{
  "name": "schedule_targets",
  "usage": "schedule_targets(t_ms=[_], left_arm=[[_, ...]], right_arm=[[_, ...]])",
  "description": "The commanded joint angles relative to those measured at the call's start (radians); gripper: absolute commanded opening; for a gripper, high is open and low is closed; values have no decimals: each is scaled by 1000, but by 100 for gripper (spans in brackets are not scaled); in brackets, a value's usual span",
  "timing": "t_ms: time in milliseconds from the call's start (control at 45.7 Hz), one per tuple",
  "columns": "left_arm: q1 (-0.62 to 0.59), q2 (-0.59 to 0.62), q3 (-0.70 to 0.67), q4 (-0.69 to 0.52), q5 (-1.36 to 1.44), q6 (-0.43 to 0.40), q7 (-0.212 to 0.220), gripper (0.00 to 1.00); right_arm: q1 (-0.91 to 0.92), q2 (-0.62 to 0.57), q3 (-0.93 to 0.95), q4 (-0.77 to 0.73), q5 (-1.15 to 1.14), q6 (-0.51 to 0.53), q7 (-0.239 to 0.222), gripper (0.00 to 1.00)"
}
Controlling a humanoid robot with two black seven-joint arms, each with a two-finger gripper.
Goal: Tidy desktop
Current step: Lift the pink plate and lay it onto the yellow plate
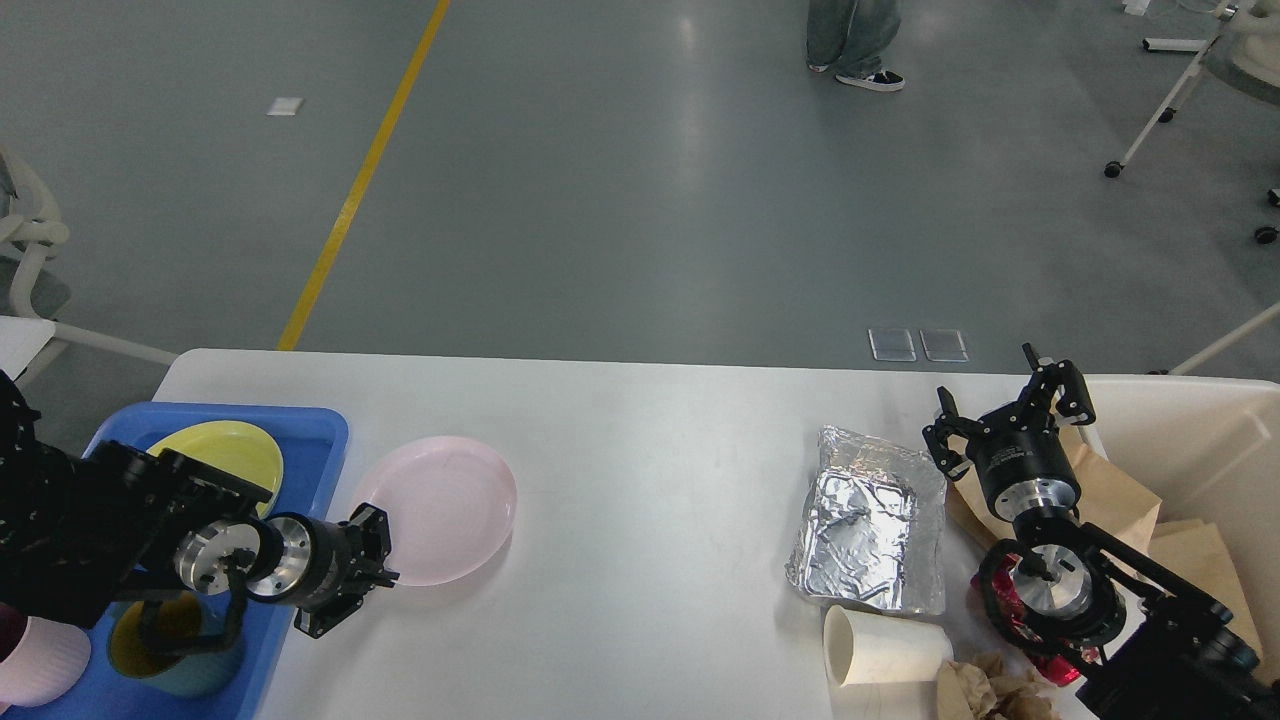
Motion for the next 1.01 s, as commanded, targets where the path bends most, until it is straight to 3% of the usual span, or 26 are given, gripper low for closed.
schedule_targets(t_ms=[0, 197, 306, 459, 634, 743, 831, 984], left_arm=[[-128, 49, 69, -51, 1, -18, -3, 0], [-406, 132, 197, -163, 21, -176, 44, 0], [-576, 146, 267, -268, 27, -213, 79, 0], [-821, 134, 367, -422, 26, -233, 81, 0], [-1038, 102, 467, -551, 23, -323, 81, 0], [-1059, 86, 505, -559, 21, -386, 78, 0], [-1053, 86, 520, -549, 20, -388, 75, 0], [-974, 120, 565, -433, 27, -399, 78, 0]], right_arm=[[-1, 0, 0, -1, 0, 0, 0, 100], [-1, 0, 0, -1, 0, 0, -2, 100], [-1, 0, 0, 0, 0, 0, 0, 100], [-1, 0, 0, 0, 0, 0, 0, 100], [1, 0, 0, 0, 0, 0, 0, 100], [1, 0, 0, 0, 0, 0, 0, 100], [-1, 0, 0, 0, 0, 0, 0, 100], [1, 0, 0, 0, 0, 0, 0, 100]])
